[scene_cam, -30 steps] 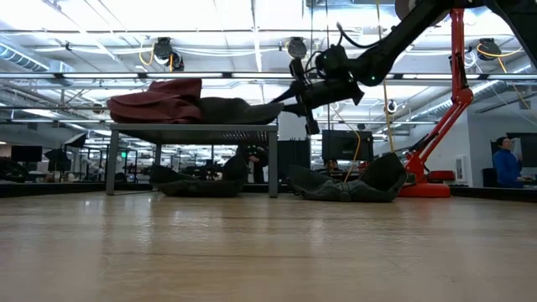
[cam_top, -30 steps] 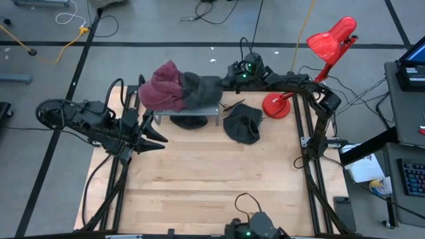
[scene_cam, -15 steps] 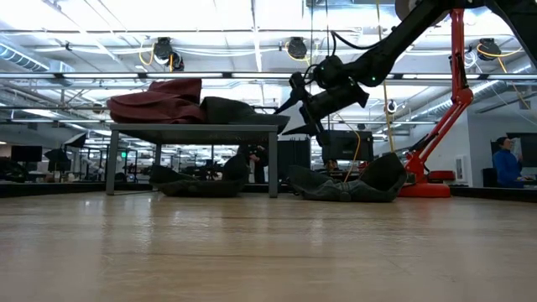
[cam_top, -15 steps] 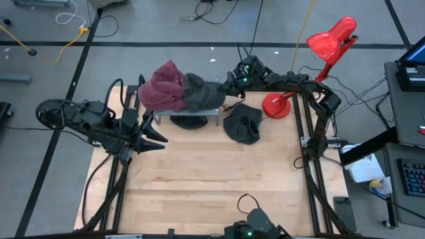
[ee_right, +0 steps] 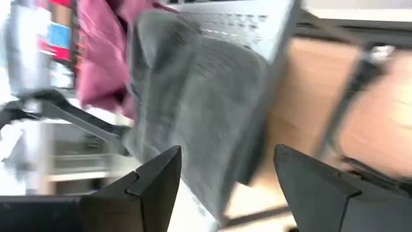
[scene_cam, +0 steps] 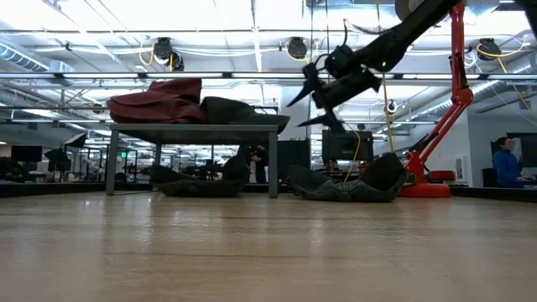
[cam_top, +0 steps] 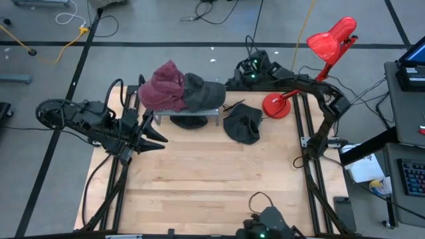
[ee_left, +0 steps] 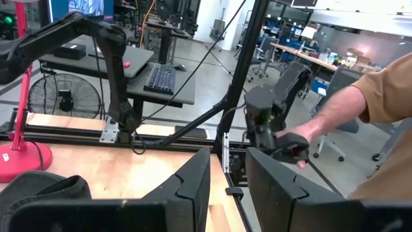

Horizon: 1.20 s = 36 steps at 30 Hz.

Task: Pick & Place hat
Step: Stack the right black cap on top of the black cap on the shelf

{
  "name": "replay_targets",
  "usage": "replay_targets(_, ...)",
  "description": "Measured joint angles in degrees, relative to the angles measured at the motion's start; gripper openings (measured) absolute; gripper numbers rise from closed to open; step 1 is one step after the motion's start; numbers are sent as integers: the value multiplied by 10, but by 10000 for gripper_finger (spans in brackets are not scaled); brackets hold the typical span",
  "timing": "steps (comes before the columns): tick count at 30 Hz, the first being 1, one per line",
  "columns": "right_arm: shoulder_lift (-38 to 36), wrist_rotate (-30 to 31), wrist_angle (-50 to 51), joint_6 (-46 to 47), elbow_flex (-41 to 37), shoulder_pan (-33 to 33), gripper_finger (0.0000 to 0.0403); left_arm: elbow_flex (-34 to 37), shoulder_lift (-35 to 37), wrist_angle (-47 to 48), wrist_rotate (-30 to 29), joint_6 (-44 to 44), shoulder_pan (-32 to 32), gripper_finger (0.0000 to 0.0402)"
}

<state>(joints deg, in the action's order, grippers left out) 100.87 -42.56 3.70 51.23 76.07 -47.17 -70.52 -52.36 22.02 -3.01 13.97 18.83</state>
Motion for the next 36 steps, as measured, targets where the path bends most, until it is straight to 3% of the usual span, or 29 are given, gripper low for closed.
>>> replay_targets(4,-50,49,128,-123,0,-8,240,0,0,0,0,-1,0,102)
replay_targets(8,-101,137,260,-258,0,-4,240,0,0,0,-1,-1,0,102)
replay_targets(13,-153,247,373,-368,0,20,238,0,0,0,-22,-16,0,102)
replay_targets(18,-183,298,463,-507,0,52,232,0,0,0,-26,-23,0,102)
replay_targets(29,-199,403,581,-831,-5,119,209,0,-1,-2,-27,-3,0,102)
replay_targets(36,-203,467,566,-1005,-106,153,203,0,-2,-2,-27,-1,0,102)
